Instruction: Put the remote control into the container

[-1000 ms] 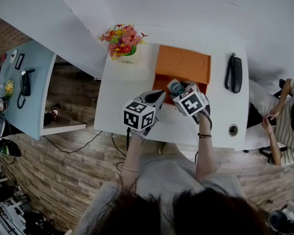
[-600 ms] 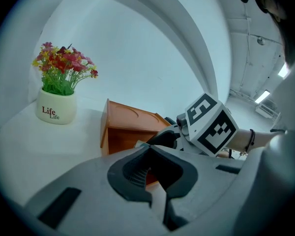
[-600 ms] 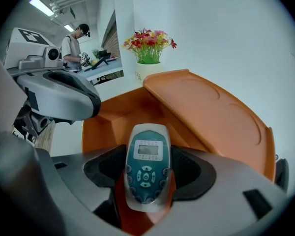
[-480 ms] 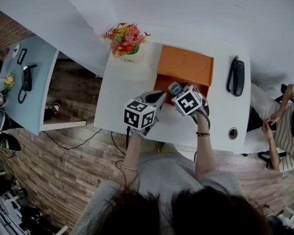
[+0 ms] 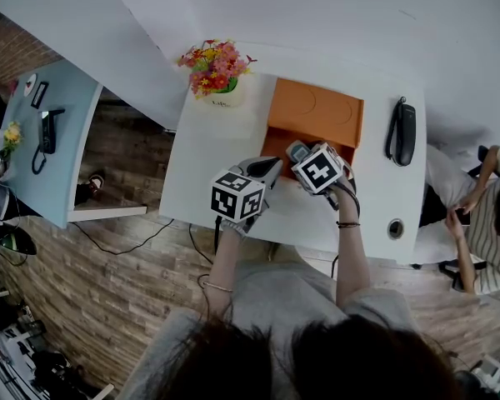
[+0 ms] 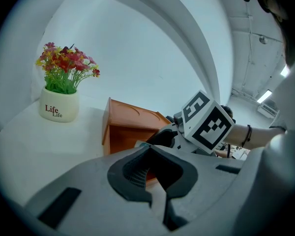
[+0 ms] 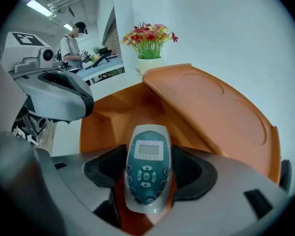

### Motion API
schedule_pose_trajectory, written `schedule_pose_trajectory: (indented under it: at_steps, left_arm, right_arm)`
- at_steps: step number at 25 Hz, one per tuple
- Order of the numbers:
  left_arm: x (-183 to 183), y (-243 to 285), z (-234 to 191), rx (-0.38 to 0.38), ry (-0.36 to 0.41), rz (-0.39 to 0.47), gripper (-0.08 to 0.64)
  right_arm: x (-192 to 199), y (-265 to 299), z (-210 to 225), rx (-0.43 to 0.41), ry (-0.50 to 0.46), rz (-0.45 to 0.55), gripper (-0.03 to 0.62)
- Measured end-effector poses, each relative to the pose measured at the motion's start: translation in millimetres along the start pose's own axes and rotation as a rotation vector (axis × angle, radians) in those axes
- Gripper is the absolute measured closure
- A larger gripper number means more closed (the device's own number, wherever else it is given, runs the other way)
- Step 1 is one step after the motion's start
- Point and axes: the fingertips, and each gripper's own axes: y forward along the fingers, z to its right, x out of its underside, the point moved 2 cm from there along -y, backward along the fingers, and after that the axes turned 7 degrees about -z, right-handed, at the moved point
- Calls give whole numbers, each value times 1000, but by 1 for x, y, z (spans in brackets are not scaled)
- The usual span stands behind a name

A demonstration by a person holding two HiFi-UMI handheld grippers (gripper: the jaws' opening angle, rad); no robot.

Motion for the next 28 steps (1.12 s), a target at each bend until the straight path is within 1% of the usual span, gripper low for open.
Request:
schedule_pose_trajectory:
  at_steps: [4,11,17,23,26,28]
  left_arm:
    - [-1,0,2,-5,8,-3,557]
    - [-2,-3,5,-16,10,2,557]
    - [-4,-9,7,-30,13,27,557]
    - [-5,-15,10,-52,28,50,557]
    - [-6,-17,14,-53,39,69,557]
    - [-6,-19,17,-52,46,80,557]
  right_arm:
    - [4,3,-3,-19,11,-11,307]
    - [-6,-3,0,8,13,77,296]
    - [-5,-17,-1,19,40,142,296]
    - [-2,-27,-5,44,40,176,299]
    - [-4,-36,-7,53,49,229,324]
    - [-4,-42,-8,62,69,270,374]
